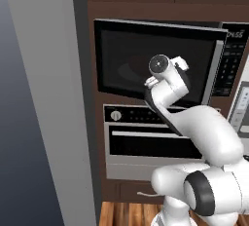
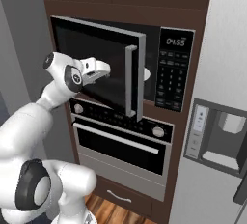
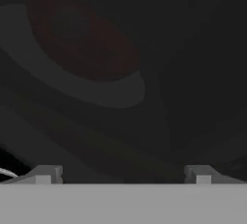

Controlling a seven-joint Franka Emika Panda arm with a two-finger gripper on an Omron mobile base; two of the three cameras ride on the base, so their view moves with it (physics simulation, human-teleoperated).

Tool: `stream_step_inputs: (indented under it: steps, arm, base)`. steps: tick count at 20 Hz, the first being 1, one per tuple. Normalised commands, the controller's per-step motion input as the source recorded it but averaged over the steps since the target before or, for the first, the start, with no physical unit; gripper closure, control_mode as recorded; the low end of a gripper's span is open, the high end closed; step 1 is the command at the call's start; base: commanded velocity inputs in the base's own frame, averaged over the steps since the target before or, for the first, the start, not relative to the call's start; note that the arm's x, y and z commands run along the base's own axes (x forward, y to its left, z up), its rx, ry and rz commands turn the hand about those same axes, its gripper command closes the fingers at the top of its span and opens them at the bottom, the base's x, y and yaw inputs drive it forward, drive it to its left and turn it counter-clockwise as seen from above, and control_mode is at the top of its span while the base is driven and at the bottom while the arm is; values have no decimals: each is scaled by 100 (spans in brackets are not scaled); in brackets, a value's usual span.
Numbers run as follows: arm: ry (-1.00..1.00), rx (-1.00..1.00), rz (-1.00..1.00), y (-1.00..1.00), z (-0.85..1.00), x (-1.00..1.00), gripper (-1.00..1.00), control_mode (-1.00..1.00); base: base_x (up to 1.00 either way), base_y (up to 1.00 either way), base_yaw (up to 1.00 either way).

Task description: Place the bowl containing the bell pepper and onion in the microwave. Close the microwave door and press the start button to microwave the meal.

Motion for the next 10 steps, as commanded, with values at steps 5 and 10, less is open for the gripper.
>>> stream_step_inputs:
  steps: [5, 10]
  arm:
    - [0, 8, 0, -31, 21, 85, -100, -100]
    - [0, 9, 0, -34, 13, 83, -100, -100]
  base:
    - [0, 0, 0]
    - [0, 0, 0]
